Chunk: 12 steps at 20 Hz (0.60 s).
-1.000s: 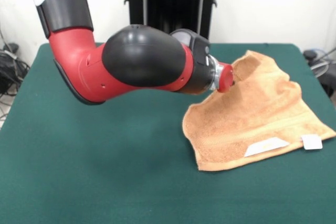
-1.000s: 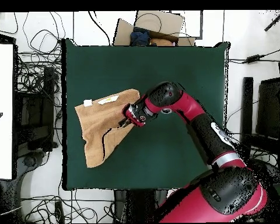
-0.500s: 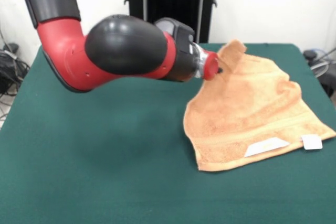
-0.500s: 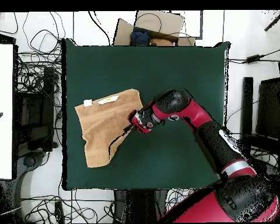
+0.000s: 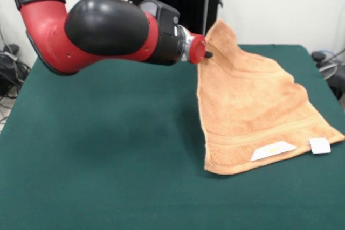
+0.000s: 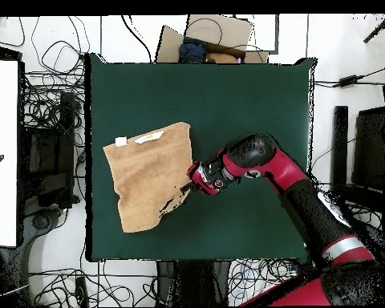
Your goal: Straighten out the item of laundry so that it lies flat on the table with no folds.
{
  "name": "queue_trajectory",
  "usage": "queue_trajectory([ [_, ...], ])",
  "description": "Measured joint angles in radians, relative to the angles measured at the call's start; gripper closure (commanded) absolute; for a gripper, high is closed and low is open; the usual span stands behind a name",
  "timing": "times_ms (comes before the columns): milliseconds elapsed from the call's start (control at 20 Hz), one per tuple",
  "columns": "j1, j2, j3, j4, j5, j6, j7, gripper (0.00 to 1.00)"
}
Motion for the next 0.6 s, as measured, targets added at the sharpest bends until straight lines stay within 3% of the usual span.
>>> queue_trajectory([
  [600, 0.001, 0.034, 0.0, -0.022, 0.0, 0.0, 0.0, 1.0],
])
